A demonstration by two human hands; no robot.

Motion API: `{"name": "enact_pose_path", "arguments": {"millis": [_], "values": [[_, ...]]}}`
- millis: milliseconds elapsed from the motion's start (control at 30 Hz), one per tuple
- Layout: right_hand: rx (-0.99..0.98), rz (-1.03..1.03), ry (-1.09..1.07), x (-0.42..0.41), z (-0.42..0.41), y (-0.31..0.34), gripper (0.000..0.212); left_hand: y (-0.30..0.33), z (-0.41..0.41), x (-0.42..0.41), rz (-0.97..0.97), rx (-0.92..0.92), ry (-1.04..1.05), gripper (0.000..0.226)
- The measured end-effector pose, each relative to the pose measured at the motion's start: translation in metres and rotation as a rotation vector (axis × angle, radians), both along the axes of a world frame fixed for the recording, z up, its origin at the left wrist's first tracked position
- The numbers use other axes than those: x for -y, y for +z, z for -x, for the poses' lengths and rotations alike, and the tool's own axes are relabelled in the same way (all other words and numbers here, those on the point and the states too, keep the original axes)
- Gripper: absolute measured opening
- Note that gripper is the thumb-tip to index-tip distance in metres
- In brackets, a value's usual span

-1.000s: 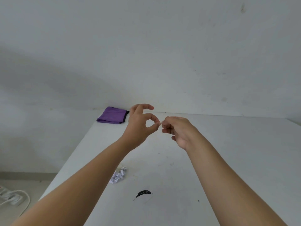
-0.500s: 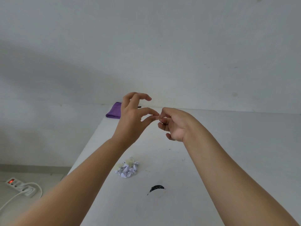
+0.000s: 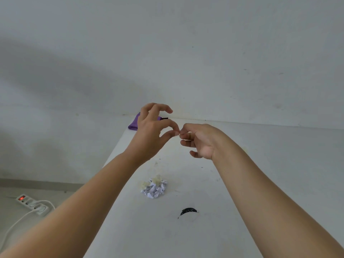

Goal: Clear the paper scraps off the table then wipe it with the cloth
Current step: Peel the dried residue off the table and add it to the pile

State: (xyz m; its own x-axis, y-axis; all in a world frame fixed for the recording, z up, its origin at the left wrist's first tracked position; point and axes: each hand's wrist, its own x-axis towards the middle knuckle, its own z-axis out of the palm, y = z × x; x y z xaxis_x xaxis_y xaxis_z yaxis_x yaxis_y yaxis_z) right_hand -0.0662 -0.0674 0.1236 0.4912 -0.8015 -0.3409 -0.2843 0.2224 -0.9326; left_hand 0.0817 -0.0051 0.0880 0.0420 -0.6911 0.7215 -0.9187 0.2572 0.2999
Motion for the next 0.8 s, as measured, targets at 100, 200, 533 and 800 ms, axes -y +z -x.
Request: {"name": "enact_pose_path", "arguments": {"millis": [100,200,533,800], "values": [[-0.058,0.210,0.011,0.002,0.001,-0.006,0.018,-0.004,-0.005,-0.003,-0.123,-0.029,0.021,0.002],[-0.074,0.389,0.098,-0.001,0.002,-0.008,0.010,-0.007,-0.009,-0.006,-0.212,-0.095,0.029,0.005],[-0.217,0.532,0.210,-0.002,-0.016,-0.009,0.017,-0.006,-0.022,-0.016,-0.374,-0.221,-0.019,0.002],[-0.153,0.326,0.216,-0.005,-0.029,-0.017,0.009,-0.011,-0.029,-0.023,-0.332,-0.180,0.033,0.006]]}}
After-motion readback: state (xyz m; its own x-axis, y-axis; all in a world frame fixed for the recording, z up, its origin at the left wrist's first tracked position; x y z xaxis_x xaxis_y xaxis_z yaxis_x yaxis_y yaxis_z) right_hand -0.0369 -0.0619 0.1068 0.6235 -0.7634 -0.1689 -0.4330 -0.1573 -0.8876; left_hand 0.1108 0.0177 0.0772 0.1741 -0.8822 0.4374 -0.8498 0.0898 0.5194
